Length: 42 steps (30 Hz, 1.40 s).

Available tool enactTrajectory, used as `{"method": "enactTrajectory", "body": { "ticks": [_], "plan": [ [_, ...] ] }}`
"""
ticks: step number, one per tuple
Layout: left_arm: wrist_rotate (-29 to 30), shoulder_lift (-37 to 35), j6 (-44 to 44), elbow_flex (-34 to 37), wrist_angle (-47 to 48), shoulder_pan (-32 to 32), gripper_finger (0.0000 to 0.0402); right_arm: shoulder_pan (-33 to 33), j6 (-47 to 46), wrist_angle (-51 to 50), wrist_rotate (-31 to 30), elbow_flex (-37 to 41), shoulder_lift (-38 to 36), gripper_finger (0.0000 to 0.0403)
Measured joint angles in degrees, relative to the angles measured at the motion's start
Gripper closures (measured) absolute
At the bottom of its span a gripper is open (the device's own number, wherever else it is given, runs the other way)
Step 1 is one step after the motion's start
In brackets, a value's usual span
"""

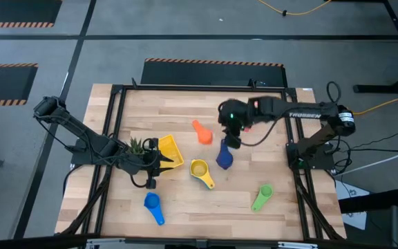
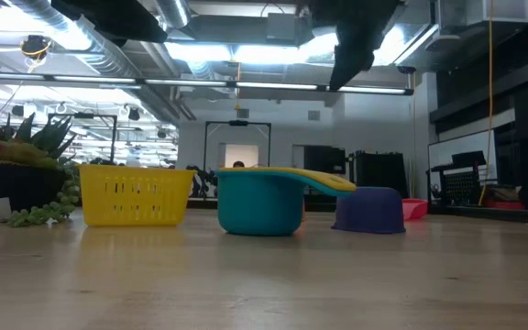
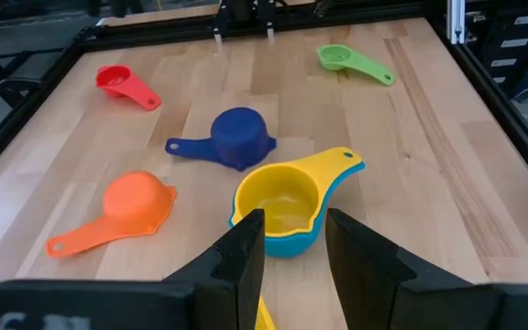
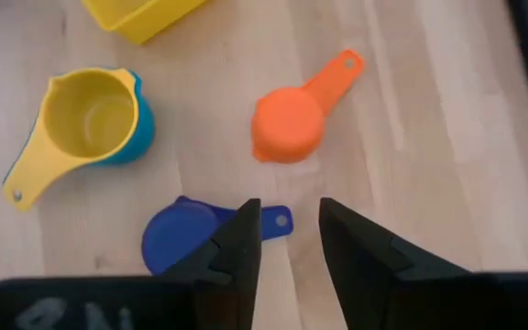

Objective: Nest measuring cups in basket
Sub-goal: Stack the dark blue measuring cup on top of the yellow measuring cup

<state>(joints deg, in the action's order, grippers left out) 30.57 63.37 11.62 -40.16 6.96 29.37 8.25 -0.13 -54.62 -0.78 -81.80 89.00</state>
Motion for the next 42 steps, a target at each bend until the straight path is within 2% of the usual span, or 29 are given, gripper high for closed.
{"method": "enactTrajectory", "body": {
  "ticks": [6,10,17,23,28,30,42],
  "plan": [
    [0.0,0.0,0.0,0.0,0.0,0.02,0.0291,9.18,12.93,3.89,12.89,4.09,1.85,0.0285],
    [0.02,0.0,0.0,0.0,-0.01,0.0,0.0291,13.8,18.52,7.49,16.07,8.51,3.22,0.0285],
    [0.02,0.0,-0.07,0.0,-0.02,0.0,0.0291,18.71,19.74,16.72,19.94,16.97,5.59,0.0285],
    [0.02,0.0,-0.15,0.0,-0.02,0.0,0.0291,20.03,19.86,24.2,20.45,22.59,7.17,0.0285],
    [0.02,0.0,-0.17,0.0,-0.04,0.0,0.0291,19.97,19.8,27.66,27.08,24.72,8.93,0.0285],
    [0.02,0.0,-0.17,0.0,-0.04,0.0,0.0291,19.95,19.78,28.28,29.52,25.1,9.58,0.0285],
    [0.03,0.0,-0.16,0.02,-0.17,0.0,0.0291,19.96,19.73,30.14,32.5,25.09,14.21,0.0285]
  ]
}}
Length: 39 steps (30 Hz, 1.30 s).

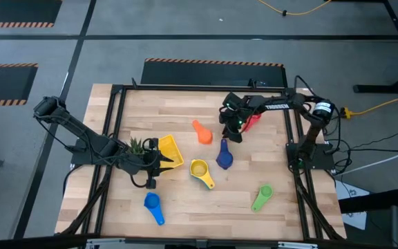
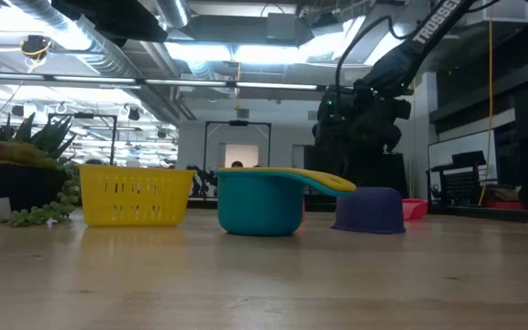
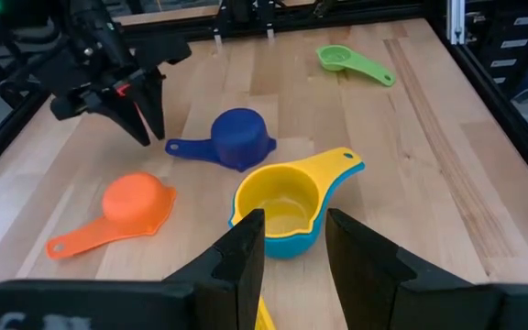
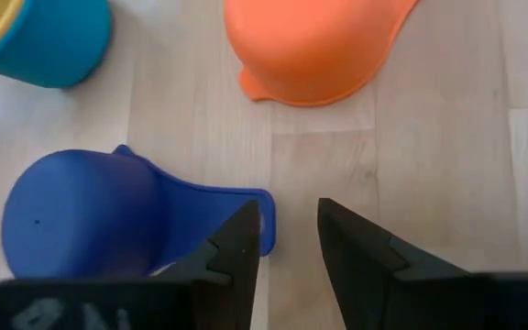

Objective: Nest measuring cups in basket
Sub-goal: Stack the dark blue measuring cup on top of the yellow measuring cup

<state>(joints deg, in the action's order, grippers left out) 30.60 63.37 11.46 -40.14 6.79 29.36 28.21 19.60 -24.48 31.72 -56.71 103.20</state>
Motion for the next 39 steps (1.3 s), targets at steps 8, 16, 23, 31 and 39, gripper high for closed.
{"method": "enactTrajectory", "body": {
  "ticks": [8,16,23,31,39],
  "plan": [
    [0.01,0.0,0.01,0.0,0.02,0.0,0.0291,0.02,0.13,0.09,4.23,0.0,3.38,0.0285],
    [0.0,0.0,0.02,0.0,0.04,0.0,0.0291,0.02,-0.45,0.1,6.21,-0.03,5.21,0.0285],
    [0.01,0.0,0.03,0.0,0.04,0.02,0.0291,-0.02,-1.31,0.14,6.26,-0.04,5.28,0.0285],
    [0.01,0.0,0.01,0.0,0.04,0.0,0.0291,-0.04,-1.25,0.23,6.12,-0.04,5.28,0.0287],
    [0.01,0.0,0.01,0.0,0.07,0.02,0.0291,-0.04,-1.1,0.25,5.95,-0.04,5.37,0.0343]
  ]
}}
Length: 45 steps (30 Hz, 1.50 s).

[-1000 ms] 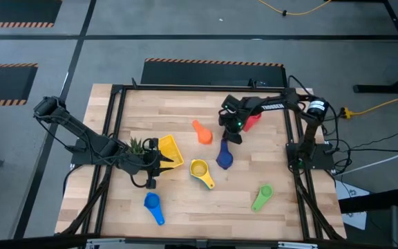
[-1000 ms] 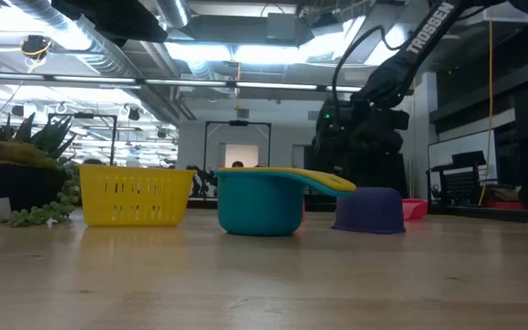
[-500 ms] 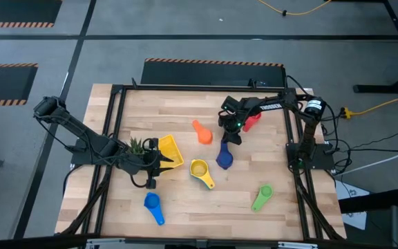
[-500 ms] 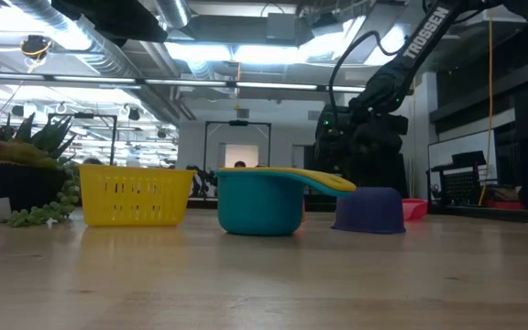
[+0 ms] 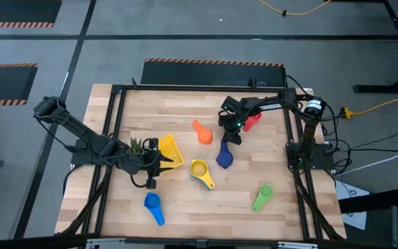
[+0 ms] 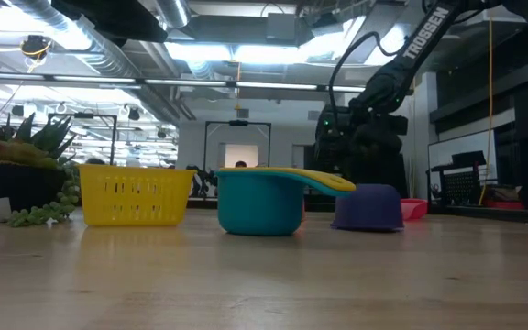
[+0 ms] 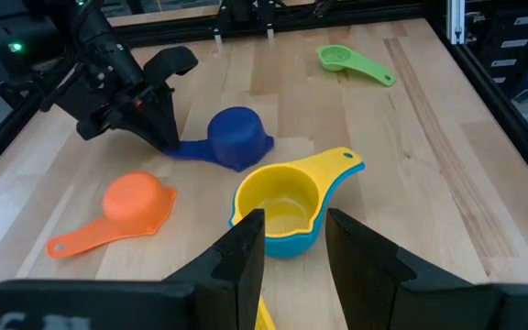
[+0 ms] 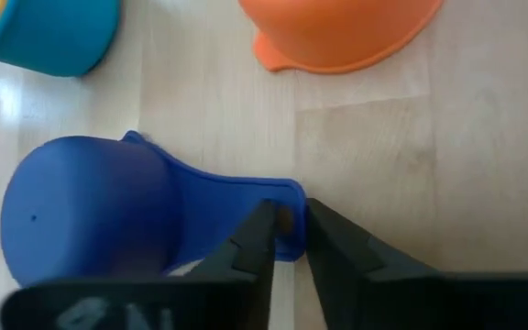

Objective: Nest measuring cups in basket
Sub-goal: Stack the dark blue measuring cup on top of the yellow measuring cup

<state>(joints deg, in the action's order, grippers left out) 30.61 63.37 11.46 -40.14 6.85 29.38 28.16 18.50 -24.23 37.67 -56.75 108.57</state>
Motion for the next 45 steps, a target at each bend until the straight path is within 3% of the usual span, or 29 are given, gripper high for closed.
{"method": "enactTrajectory", "body": {
  "ticks": [7,19,27,37,45],
  "plan": [
    [0.0,0.0,0.0,0.0,-0.02,0.0,0.0291,-0.02,-0.02,0.0,2.82,-0.07,-0.02,0.0393],
    [0.0,0.0,0.0,0.0,0.0,-0.02,0.0291,-0.02,-0.24,-3.51,5.31,0.0,-0.65,0.0396],
    [0.0,0.0,0.0,0.0,0.0,0.01,0.0291,-0.71,0.07,-12.11,4.91,-1.78,-7.39,0.0395],
    [0.0,0.0,0.02,0.0,0.0,-0.02,0.0291,-6.88,0.07,-14.07,-9.14,-3.55,-21.72,0.0394],
    [0.19,-0.02,0.04,0.0,-0.09,-0.02,0.0291,-16.11,-3.24,-10.54,-19.5,-3.58,-33.56,0.0394]
  ]
}}
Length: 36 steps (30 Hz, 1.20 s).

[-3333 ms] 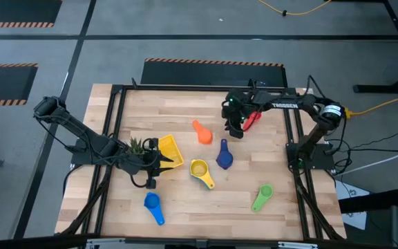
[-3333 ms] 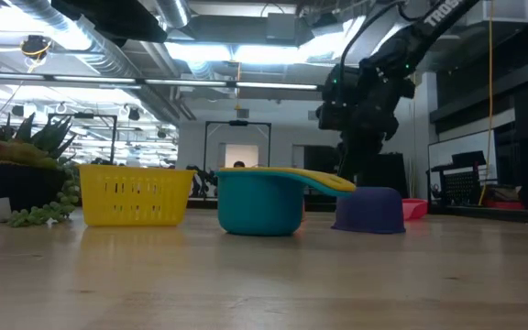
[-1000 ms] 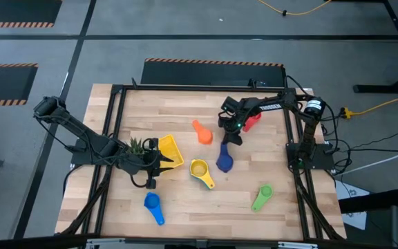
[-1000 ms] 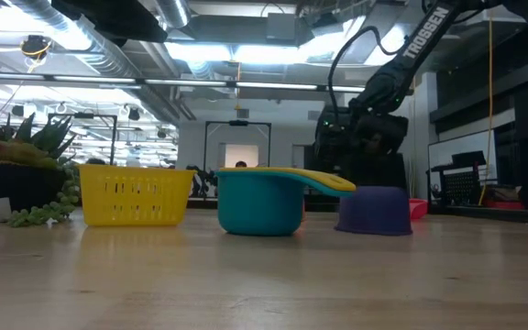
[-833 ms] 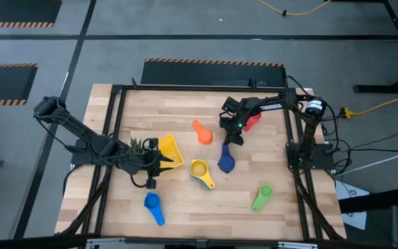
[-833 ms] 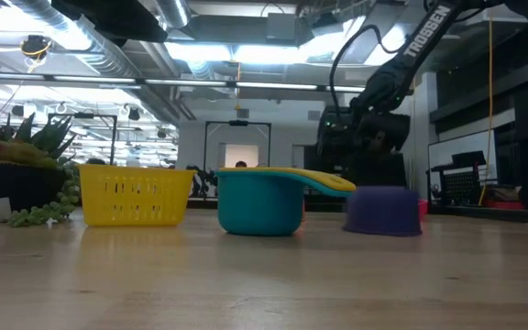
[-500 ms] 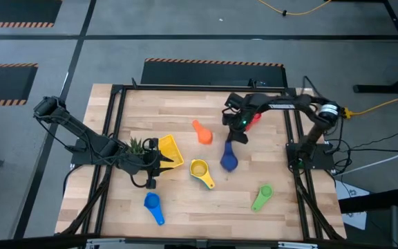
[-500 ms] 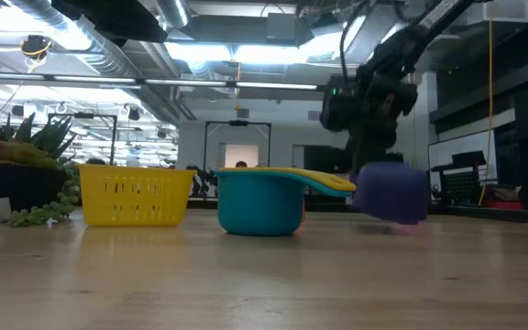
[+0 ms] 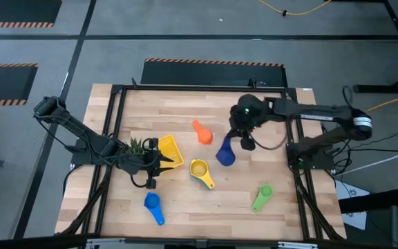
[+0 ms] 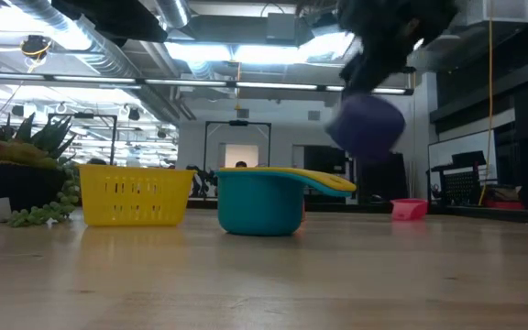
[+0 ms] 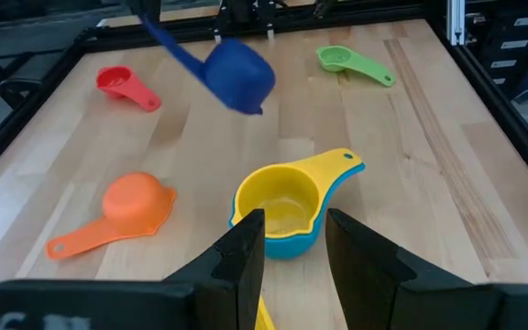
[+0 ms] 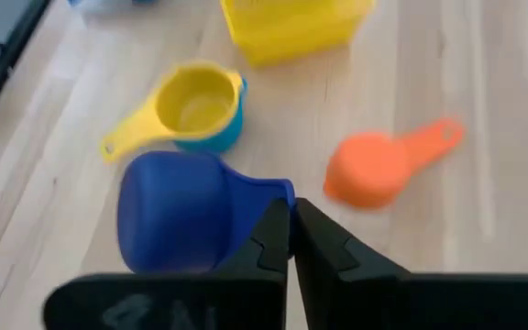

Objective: Nest measuring cups in basket
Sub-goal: Stack the dark blue measuring cup on top of the yellow measuring cup

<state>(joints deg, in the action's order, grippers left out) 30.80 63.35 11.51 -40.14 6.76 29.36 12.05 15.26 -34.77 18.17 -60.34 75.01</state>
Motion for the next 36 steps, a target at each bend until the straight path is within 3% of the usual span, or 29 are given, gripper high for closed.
{"method": "enactTrajectory", "body": {
  "ticks": [7,11,19,27,36],
  "plan": [
    [0.22,0.02,0.13,0.0,-2.21,-1.36,0.0291,-9.53,1.5,13.56,-8.69,-0.02,-3.76,0.0393],
    [0.22,0.0,0.78,0.0,-5.5,-2.91,0.0291,-13.5,9.72,22.48,-11.23,-0.04,-2.86,0.0393],
    [0.12,-3.37,11.37,-0.06,-9.91,-6.34,0.0291,-18.33,27.82,32.45,-18.81,-0.04,-0.47,0.0392],
    [0.05,-9.24,21.49,-0.04,-9.96,-8.77,0.0291,-23.78,52.57,37.89,-20.21,-0.04,1.6,0.0392],
    [-1.55,-12.53,22.68,-0.04,-9.92,-8.85,0.0291,-29.2,65.53,47.1,-20.19,-0.04,3.55,0.0392]
  ]
}}
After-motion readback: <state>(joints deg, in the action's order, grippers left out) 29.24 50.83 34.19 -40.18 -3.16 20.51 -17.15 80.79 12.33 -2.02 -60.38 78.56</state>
